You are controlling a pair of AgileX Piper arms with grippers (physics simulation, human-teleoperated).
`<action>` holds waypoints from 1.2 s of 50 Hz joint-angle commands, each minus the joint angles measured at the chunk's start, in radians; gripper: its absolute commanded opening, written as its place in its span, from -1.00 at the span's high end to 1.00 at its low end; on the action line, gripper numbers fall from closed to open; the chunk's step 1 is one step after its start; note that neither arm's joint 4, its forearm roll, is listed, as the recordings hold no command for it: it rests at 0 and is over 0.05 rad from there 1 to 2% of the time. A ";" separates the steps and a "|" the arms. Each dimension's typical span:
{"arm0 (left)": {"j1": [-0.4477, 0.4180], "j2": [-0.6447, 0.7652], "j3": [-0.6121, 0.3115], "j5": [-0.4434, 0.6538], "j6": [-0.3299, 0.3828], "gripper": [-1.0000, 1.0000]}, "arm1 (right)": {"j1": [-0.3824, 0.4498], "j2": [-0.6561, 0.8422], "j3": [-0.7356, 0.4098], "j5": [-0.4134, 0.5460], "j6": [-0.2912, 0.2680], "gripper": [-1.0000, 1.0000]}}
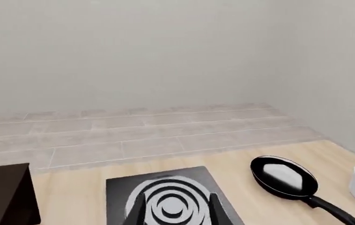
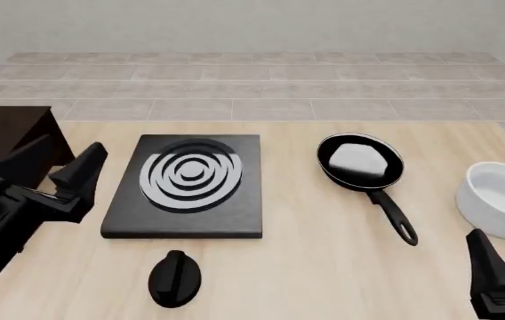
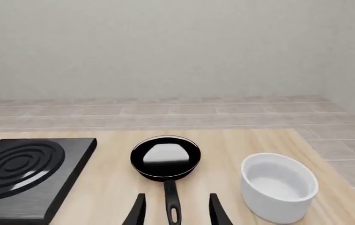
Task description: Put the frying pan on top of the cabinet.
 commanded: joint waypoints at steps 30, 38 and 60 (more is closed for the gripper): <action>-0.367 0.663 -0.488 0.018 -0.490 -1.00 | -0.001 0.000 0.006 -0.004 -0.006 -1.00; -0.409 0.735 -0.513 -0.029 -0.617 -1.00 | -0.003 0.000 0.005 -0.002 -0.007 -1.00; -0.494 0.875 -0.583 -0.111 -0.887 -1.00 | -0.007 0.001 0.006 -0.002 -0.004 -1.00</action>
